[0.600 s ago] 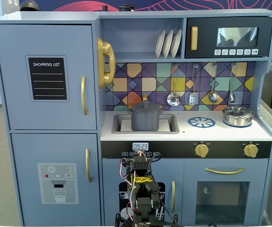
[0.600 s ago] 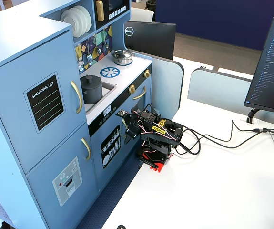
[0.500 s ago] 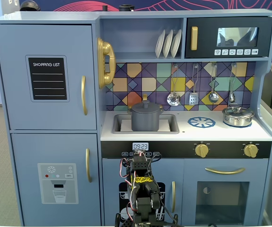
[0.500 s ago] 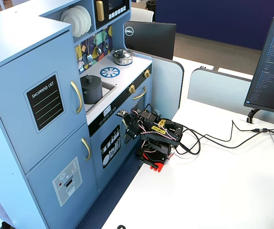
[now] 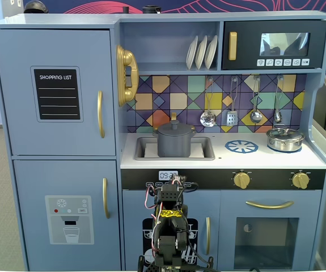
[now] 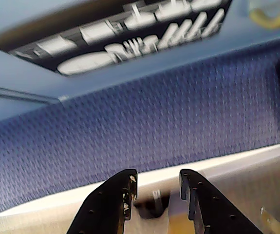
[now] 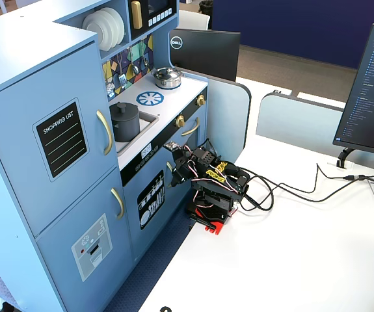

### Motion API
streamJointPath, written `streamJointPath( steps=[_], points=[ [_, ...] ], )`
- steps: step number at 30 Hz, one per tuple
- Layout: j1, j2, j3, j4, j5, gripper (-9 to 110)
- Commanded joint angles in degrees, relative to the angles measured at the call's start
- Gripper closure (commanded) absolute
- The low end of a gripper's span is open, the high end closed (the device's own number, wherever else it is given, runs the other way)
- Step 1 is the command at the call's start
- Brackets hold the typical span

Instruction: Take off the lid from the gray recipient and place it on the counter

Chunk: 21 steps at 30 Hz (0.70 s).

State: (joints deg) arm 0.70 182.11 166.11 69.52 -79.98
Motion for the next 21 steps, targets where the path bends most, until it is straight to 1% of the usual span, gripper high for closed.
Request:
streamJointPath(
  steps=[1, 3, 7, 10, 14, 17, 21],
  points=[
    [2.20, -1.67, -9.14, -13.89, -0.26, 101],
    [2.20, -3.08, -13.54, -17.14, -2.72, 101],
    [1.93, -5.01, -22.85, -17.40, -5.80, 101],
    [2.46, -5.10, -26.98, -18.02, -8.35, 101],
    [3.25, -6.06, -30.76, -21.88, -10.02, 101],
    [3.78, -9.40, -34.45, -25.22, -10.55, 101],
    [3.87, -18.02, -42.36, -29.18, -10.46, 101]
  ],
)
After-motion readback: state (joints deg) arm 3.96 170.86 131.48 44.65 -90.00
